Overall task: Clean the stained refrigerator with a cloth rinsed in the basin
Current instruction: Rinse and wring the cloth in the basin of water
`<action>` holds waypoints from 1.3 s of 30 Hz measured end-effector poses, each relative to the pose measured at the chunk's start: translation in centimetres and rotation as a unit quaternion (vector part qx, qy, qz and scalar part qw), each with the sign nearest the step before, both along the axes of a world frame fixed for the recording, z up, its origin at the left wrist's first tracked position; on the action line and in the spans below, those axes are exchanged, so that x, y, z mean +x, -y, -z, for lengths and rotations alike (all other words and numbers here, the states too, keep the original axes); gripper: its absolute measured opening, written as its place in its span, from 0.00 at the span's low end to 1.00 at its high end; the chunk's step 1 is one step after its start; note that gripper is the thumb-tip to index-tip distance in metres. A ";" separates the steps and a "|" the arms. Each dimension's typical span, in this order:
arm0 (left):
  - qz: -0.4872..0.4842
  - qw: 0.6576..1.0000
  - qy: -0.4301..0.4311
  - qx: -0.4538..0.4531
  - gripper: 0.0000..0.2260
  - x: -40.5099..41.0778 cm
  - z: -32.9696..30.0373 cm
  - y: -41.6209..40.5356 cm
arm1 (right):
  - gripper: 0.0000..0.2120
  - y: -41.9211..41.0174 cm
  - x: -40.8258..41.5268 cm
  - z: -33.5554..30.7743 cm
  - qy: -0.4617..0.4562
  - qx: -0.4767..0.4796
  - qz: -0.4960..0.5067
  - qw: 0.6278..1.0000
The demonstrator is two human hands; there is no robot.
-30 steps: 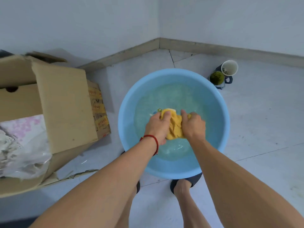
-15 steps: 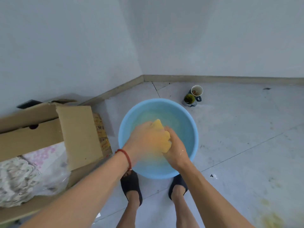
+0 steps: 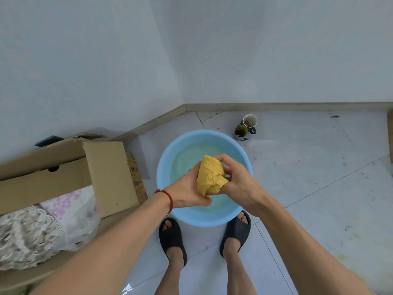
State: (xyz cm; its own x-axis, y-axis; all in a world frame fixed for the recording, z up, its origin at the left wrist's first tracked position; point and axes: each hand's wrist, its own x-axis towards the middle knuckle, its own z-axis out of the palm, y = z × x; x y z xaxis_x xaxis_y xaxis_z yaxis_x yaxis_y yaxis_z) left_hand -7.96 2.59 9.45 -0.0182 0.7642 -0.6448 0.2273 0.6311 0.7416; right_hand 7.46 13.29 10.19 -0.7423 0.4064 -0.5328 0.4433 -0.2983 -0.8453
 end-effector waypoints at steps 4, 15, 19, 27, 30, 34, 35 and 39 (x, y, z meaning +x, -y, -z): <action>-0.060 0.996 -0.064 0.030 0.15 0.4 1.2 -0.7 | 0.31 -1.3 2.0 -1.8 -0.026 -0.126 -0.062 0.990; 0.246 0.844 -0.305 0.366 0.14 -1.7 -0.1 -3.9 | 0.44 0.6 1.5 1.0 -0.047 -0.444 0.005 0.895; 0.358 0.792 -0.390 0.304 0.11 -3.2 0.6 -4.0 | 0.23 -1.0 0.1 -0.3 0.047 -0.174 -0.143 0.973; 0.182 0.964 -0.007 -0.192 0.08 -2.0 -0.6 -4.6 | 0.24 -0.7 -2.4 1.1 0.093 0.488 -0.392 0.774; 0.104 0.943 0.185 -0.256 0.09 -2.7 -1.5 -4.9 | 0.20 0.4 -2.0 1.7 0.049 0.665 -0.380 0.641; 0.124 0.951 0.070 -0.275 0.07 -2.3 -0.9 -5.7 | 0.31 0.0 -0.6 0.9 0.078 0.355 -0.315 0.877; 0.161 0.951 -0.004 -0.263 0.05 -2.2 -0.8 -5.9 | 0.35 -0.4 0.0 0.4 0.091 0.217 -0.264 0.935; 0.300 0.924 -0.220 -0.089 0.08 -1.7 -0.5 -5.6 | 0.26 -0.7 0.9 1.1 0.068 -0.131 0.080 0.986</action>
